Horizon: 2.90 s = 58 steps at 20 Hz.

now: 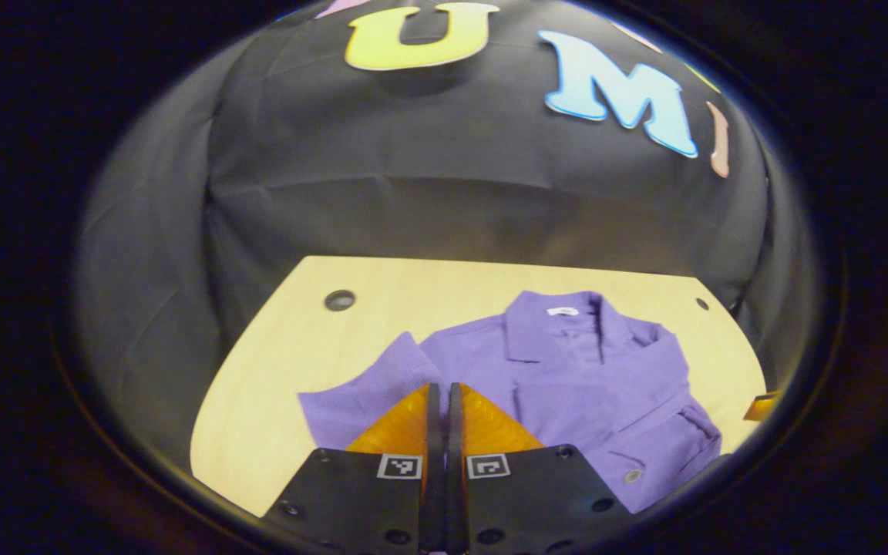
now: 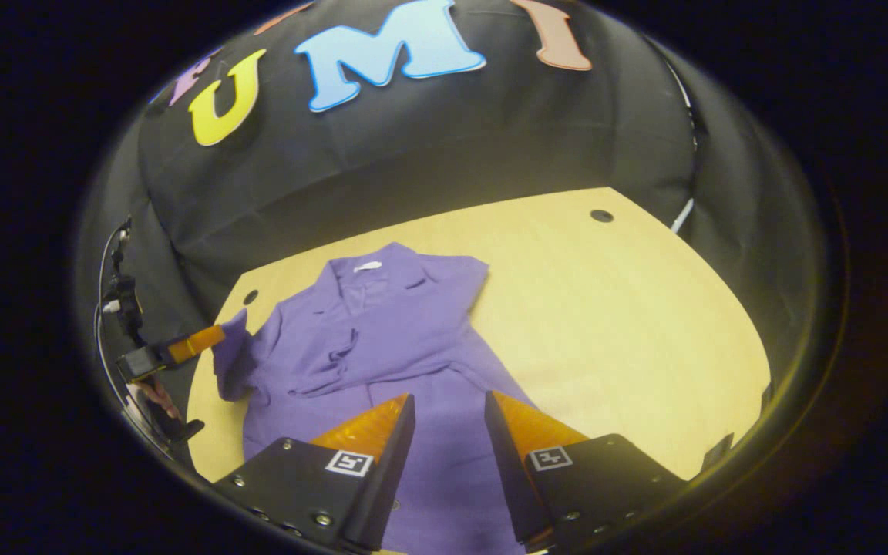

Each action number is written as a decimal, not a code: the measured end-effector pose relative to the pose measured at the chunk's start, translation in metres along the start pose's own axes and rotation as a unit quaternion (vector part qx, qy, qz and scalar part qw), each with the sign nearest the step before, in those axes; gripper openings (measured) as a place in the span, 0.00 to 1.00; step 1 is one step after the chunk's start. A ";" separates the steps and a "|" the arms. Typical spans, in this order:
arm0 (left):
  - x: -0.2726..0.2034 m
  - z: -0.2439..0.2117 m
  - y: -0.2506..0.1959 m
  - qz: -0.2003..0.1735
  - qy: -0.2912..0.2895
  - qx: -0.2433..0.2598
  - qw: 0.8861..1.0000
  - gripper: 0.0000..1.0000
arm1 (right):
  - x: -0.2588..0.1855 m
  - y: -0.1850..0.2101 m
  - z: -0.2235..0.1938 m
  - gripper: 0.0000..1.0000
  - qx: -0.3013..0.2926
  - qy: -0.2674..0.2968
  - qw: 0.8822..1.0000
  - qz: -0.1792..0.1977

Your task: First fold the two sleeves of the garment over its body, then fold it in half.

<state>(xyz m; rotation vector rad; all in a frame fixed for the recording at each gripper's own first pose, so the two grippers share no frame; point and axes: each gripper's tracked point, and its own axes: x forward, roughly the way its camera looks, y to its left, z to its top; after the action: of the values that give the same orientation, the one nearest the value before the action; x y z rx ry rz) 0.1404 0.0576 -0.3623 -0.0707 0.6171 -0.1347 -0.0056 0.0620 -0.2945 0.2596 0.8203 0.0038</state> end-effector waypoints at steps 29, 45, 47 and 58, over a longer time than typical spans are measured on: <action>0.012 -0.054 -0.258 -0.173 0.052 0.104 0.978 0.64 | -0.055 -0.103 -0.049 0.59 0.068 0.015 0.997 -0.039; -0.159 -0.222 -0.098 -0.051 0.170 0.042 0.983 0.93 | -0.029 -0.071 -0.126 0.64 -0.049 0.140 0.989 0.024; -0.169 -0.235 -0.088 -0.036 0.183 0.034 0.982 0.93 | -0.029 -0.065 -0.132 0.77 -0.053 0.148 0.987 0.031; -0.172 -0.282 -0.058 0.026 0.239 0.027 0.970 0.96 | -0.025 -0.076 -0.179 0.87 -0.129 0.218 0.967 -0.001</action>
<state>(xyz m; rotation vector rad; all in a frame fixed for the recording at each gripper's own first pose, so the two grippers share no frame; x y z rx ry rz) -0.1685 0.0182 -0.4873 0.0324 1.0960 -0.1178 -0.1595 0.0270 -0.4109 0.0071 1.2448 0.1707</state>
